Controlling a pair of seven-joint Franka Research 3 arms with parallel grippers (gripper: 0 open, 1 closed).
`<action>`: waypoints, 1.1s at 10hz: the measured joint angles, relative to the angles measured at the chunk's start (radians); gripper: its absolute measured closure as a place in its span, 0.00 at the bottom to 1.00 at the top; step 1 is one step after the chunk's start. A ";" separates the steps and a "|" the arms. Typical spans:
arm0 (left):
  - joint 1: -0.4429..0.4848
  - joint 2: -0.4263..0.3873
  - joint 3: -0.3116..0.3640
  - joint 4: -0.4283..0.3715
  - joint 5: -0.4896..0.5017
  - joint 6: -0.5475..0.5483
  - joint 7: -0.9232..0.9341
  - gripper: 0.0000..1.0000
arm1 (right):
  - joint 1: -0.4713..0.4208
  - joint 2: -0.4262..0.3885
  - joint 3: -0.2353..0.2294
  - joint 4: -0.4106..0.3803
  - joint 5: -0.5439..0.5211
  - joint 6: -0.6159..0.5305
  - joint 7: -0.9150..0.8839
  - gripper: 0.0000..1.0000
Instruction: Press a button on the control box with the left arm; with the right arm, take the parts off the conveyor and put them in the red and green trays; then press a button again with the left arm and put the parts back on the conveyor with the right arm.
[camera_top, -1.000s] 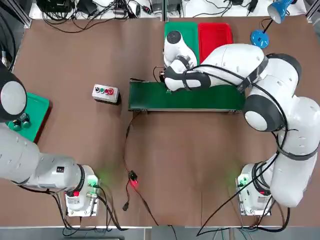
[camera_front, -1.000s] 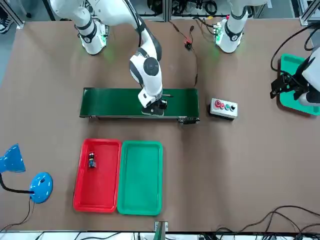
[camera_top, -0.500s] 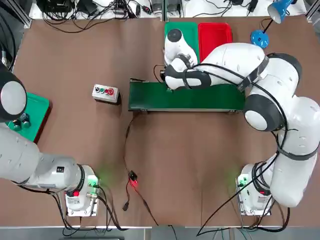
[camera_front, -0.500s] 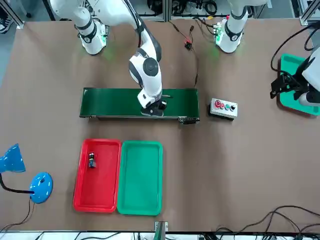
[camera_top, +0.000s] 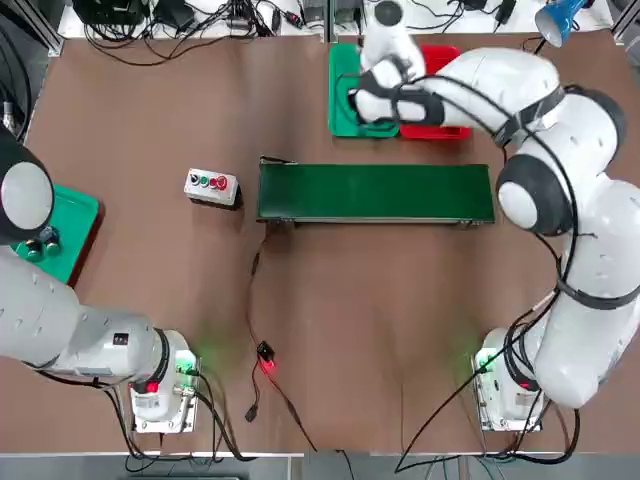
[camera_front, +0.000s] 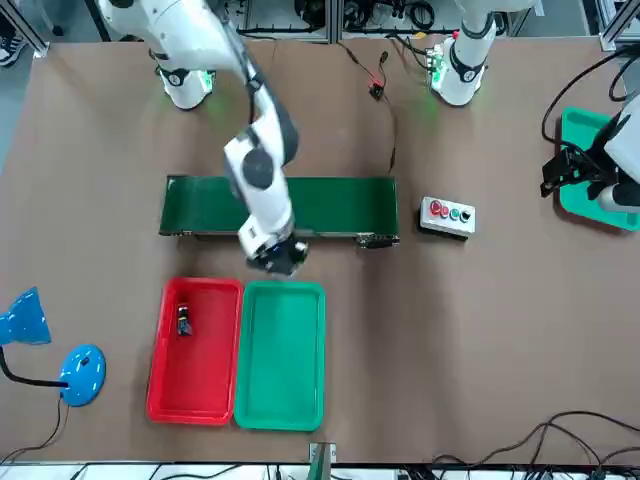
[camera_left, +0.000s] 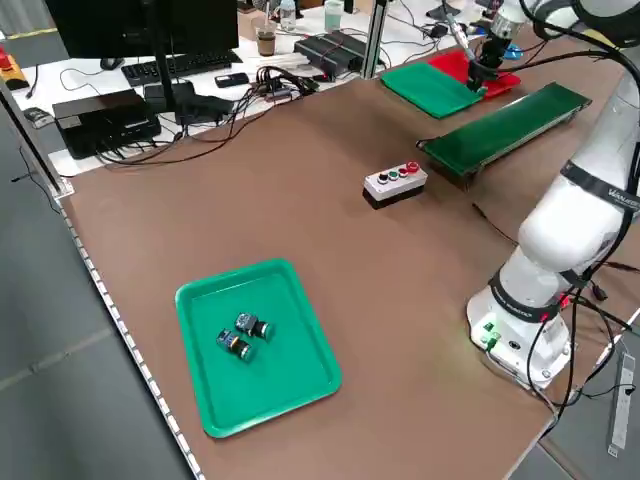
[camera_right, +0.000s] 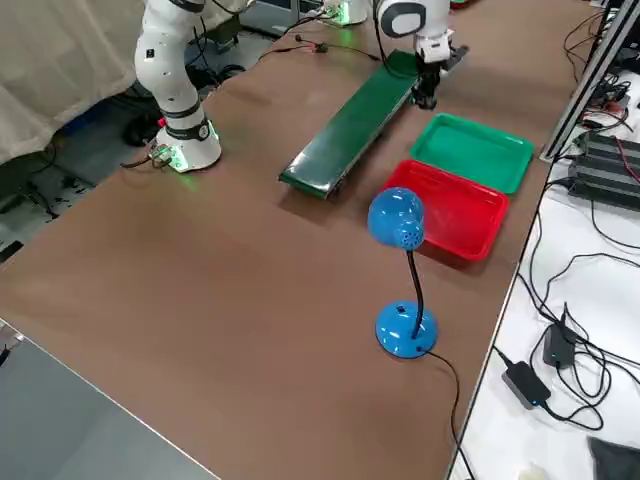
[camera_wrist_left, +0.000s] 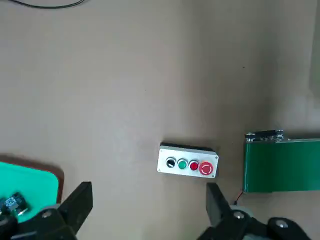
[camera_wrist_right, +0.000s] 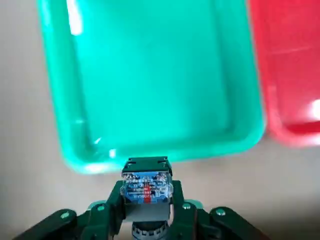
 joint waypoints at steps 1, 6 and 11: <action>0.000 0.000 0.000 0.000 0.000 0.000 0.000 0.00 | -0.049 0.023 0.000 0.017 0.000 0.010 -0.034 0.59; 0.001 0.004 0.001 0.000 0.000 0.000 0.000 0.00 | -0.081 0.209 0.009 0.131 0.000 0.268 -0.044 0.59; 0.001 0.004 0.001 0.000 0.000 0.000 0.000 0.00 | -0.114 0.234 0.005 0.156 -0.029 0.265 -0.095 0.59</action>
